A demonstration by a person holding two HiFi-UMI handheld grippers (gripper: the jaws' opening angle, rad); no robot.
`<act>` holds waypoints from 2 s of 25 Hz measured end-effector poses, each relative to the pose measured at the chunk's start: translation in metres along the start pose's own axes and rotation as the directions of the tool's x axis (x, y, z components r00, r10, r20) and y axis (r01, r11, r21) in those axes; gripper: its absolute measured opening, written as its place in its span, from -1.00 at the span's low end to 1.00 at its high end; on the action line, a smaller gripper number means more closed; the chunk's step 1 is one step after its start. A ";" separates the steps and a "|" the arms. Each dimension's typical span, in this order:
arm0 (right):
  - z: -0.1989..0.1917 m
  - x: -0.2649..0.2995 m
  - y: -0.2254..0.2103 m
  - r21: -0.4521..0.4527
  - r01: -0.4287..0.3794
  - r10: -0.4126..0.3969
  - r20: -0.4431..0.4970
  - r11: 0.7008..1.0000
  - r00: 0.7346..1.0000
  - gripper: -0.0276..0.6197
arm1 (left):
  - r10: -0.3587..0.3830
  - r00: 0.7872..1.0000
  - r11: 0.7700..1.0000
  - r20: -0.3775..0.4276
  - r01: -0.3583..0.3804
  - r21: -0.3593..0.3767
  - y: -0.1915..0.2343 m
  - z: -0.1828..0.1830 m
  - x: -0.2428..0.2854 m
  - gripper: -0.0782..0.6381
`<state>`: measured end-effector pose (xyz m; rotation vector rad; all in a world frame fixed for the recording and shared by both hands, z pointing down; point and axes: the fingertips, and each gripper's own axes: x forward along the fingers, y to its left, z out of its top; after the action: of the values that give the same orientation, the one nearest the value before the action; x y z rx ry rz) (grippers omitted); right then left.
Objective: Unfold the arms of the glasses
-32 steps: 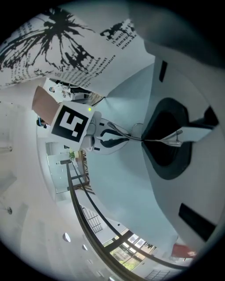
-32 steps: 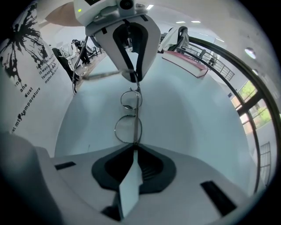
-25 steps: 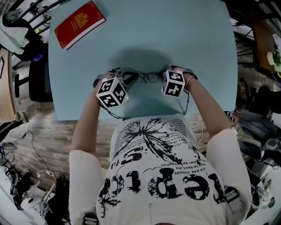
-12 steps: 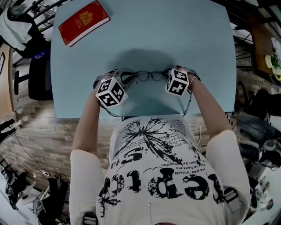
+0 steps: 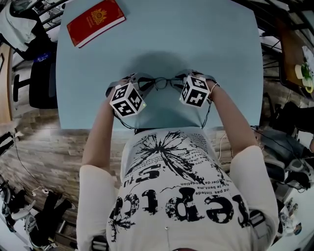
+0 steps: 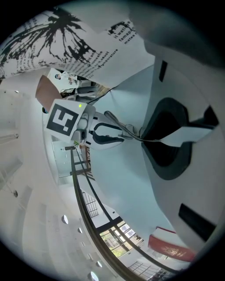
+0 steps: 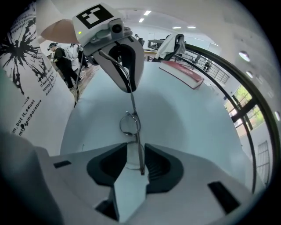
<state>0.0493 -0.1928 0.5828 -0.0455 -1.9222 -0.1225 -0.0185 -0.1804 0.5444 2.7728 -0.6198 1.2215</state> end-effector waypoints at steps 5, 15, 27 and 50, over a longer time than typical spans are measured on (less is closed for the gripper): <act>0.027 0.022 0.007 -0.156 -0.015 0.005 -0.061 0.988 0.998 -0.51 | -0.009 1.000 1.000 -0.002 0.009 -0.015 -0.001 0.003 0.002 -0.70; 0.038 0.035 0.001 -0.185 -0.017 -0.001 -0.098 0.983 0.995 -0.82 | -0.017 1.000 0.998 -0.005 0.016 -0.060 0.002 0.003 0.003 -0.70; 0.044 -0.007 -0.002 -0.106 0.084 -0.071 0.117 0.991 0.991 -0.83 | -0.007 1.000 0.997 -0.031 0.004 -0.078 0.005 -0.007 -0.003 -0.70; -0.016 -0.058 -0.011 0.052 0.191 -0.197 0.138 0.980 0.971 -0.83 | 0.034 0.999 0.998 -0.042 -0.036 -0.044 0.004 0.003 0.000 -0.70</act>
<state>0.0836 -0.2040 0.5333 0.1644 -2.0692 -0.2181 -0.0175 -0.1850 0.5416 2.7042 -0.6869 1.2518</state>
